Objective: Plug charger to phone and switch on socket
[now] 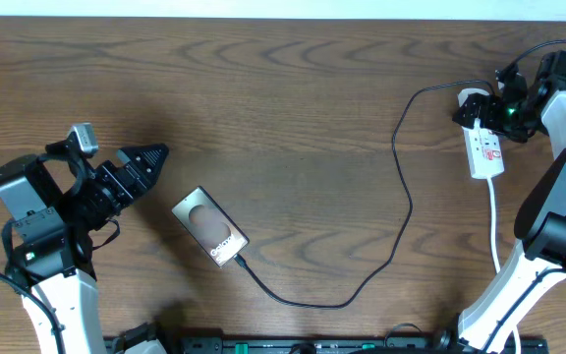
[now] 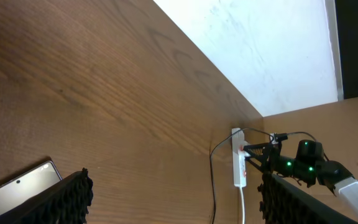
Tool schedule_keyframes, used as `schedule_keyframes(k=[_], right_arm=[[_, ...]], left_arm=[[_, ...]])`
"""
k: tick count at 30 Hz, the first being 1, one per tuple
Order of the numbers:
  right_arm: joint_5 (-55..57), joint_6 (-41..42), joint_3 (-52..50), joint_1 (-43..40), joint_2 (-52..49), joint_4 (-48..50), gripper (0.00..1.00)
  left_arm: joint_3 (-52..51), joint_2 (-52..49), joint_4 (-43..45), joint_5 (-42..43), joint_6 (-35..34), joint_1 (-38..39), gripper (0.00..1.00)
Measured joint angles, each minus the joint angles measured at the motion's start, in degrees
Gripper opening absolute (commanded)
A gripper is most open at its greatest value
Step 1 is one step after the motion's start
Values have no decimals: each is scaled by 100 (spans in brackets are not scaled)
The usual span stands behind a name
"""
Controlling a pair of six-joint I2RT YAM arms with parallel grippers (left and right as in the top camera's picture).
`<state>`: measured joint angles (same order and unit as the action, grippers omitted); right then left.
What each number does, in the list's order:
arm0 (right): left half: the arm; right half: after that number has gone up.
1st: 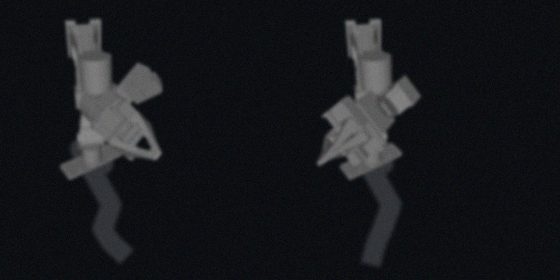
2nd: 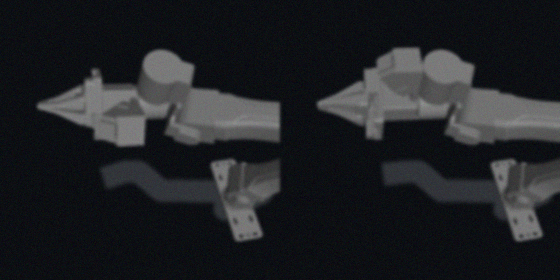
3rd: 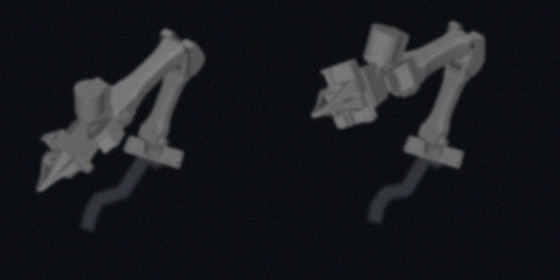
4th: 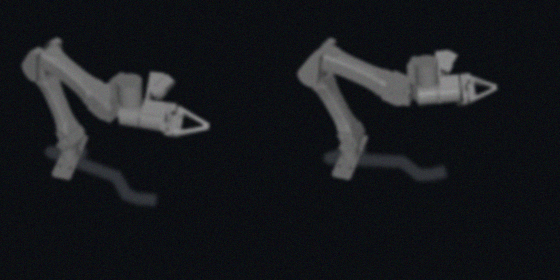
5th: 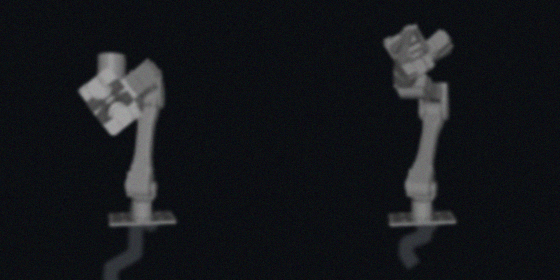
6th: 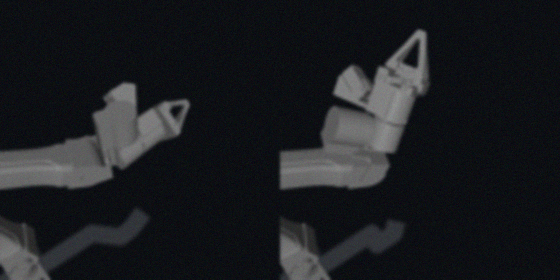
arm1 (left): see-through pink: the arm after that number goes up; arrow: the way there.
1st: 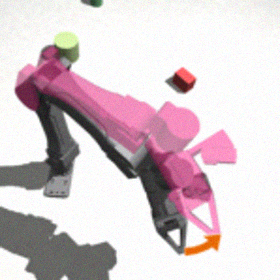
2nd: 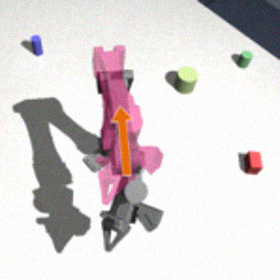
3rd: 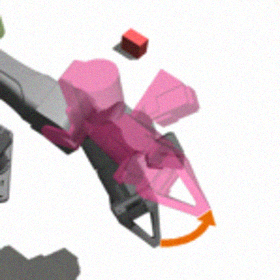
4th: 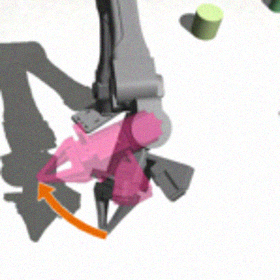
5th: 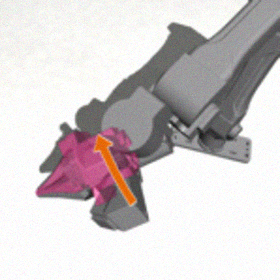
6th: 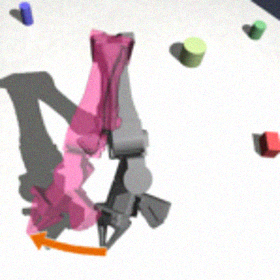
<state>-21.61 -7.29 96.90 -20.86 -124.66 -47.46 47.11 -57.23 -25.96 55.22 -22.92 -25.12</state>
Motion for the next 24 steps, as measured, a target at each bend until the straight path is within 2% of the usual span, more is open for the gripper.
schedule_keyframes(k=[24], right_arm=[[-81, 61, 66, 9, -20, -111, 98]], left_arm=[[0, 0, 0, 0, 2, 0, 85]])
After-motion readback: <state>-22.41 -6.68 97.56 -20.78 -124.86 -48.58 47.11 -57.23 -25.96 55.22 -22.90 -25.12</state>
